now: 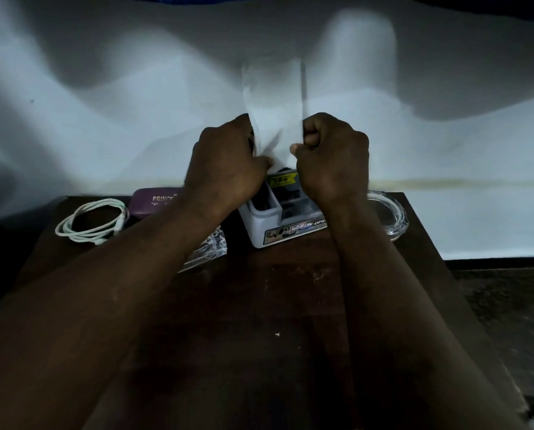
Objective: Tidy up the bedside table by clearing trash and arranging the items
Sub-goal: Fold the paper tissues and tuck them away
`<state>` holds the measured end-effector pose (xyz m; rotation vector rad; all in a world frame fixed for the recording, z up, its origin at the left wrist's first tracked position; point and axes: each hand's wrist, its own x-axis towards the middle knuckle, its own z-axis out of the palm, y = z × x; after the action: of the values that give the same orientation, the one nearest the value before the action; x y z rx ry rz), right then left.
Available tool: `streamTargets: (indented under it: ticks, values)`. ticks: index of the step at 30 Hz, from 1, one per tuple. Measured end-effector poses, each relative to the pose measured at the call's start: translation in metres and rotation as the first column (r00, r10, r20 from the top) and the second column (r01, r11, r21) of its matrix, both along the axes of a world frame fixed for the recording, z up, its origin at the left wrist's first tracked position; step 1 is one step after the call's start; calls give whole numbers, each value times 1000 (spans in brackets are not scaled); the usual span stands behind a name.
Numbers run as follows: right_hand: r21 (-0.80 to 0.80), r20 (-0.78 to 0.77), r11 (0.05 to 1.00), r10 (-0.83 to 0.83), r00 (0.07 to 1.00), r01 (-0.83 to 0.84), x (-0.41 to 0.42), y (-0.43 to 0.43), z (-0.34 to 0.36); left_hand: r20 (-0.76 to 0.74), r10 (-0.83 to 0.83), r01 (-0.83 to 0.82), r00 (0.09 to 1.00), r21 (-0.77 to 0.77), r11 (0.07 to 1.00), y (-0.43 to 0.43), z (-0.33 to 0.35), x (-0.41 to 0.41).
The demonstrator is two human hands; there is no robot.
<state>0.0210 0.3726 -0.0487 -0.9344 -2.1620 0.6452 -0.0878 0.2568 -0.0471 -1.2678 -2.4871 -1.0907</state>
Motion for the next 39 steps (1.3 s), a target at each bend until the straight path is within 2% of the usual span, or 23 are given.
streamTargets:
  ticks: [9,15,18,20,24,28,32,36,39]
  values:
    - [37,97,999,24,995,-27,0,-2,2,-237,-23,-16,971,-159,987,6,5,3]
    - [78,74,997,-15,997,9,4,0,8,-135,-4,-23,991,-198,980,8,11,2]
    - [71,123,997,-17,992,9,6,1,6,54,0,5,999,-81,997,4,19,5]
    - [58,136,998,10,991,-18,6,1,3,112,24,-23,993,-6,1000,3,20,3]
    - [46,128,997,52,990,-58,5,2,0,90,58,-53,994,-57,997,4,15,-2]
    - [0,9,999,43,999,-43,5,7,6,72,65,-60,995,-74,995,4,11,0]
    - [31,72,999,21,997,-24,7,10,2,87,62,-59,994,-39,997,2,10,0]
    - [24,145,998,54,988,-58,7,7,-3,11,52,-50,999,-98,994,4,9,1]
    - [3,88,997,73,993,-74,7,8,-1,-32,61,-65,998,-151,986,5,10,1]
